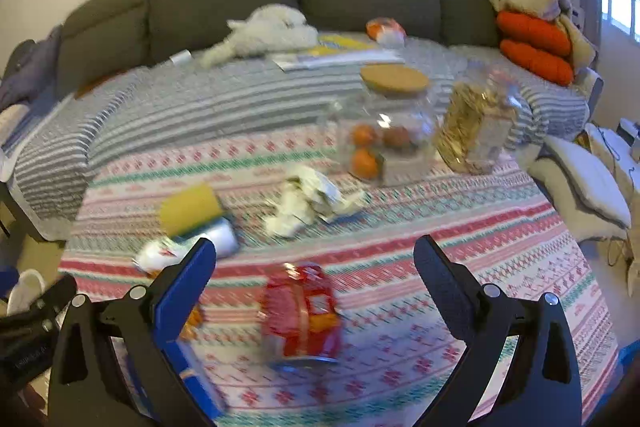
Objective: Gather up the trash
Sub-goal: 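Move both tools back over the table, then grasp the blue box with the left tool while the right tool grasps the red can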
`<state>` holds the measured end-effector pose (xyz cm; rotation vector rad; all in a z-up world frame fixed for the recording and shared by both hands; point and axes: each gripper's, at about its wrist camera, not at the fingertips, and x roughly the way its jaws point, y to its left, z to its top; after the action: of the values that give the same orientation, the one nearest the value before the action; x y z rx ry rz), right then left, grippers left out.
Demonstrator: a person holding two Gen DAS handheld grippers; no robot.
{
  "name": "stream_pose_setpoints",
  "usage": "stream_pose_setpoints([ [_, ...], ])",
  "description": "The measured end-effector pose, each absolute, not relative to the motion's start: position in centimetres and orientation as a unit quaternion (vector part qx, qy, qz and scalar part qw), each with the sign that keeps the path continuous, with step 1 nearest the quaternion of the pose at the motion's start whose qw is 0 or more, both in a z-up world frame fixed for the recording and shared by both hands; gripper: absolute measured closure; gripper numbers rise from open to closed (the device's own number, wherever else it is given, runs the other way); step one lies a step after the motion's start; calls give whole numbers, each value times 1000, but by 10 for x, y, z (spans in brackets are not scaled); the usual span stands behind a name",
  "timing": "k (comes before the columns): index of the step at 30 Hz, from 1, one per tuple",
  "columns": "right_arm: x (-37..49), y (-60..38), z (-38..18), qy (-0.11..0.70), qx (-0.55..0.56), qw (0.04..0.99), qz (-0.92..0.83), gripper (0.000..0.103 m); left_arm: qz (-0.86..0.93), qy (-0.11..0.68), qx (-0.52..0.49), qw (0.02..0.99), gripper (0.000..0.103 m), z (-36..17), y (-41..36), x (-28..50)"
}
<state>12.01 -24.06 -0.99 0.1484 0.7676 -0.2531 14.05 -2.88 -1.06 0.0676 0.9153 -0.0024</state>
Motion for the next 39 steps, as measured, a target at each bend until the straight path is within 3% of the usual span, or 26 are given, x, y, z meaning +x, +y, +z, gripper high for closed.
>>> stream_pose_setpoints([
  [16, 130, -278, -44, 461, 102, 877, -89, 7, -11, 608, -70, 791, 7, -102, -76, 143],
  [21, 139, -281, -52, 476, 122, 867, -83, 7, -11, 594, -39, 804, 9, -102, -91, 144],
  [24, 145, -281, -57, 487, 128, 860, -82, 7, -20, 578, -8, 815, 24, -99, -98, 142],
  [28, 151, -276, -61, 491, 127, 858, -84, 7, -43, 576, -15, 816, 28, -94, -96, 139],
  [39, 166, -241, -77, 516, 87, 850, -60, 7, -64, 528, -31, 846, 28, -48, -66, 130],
])
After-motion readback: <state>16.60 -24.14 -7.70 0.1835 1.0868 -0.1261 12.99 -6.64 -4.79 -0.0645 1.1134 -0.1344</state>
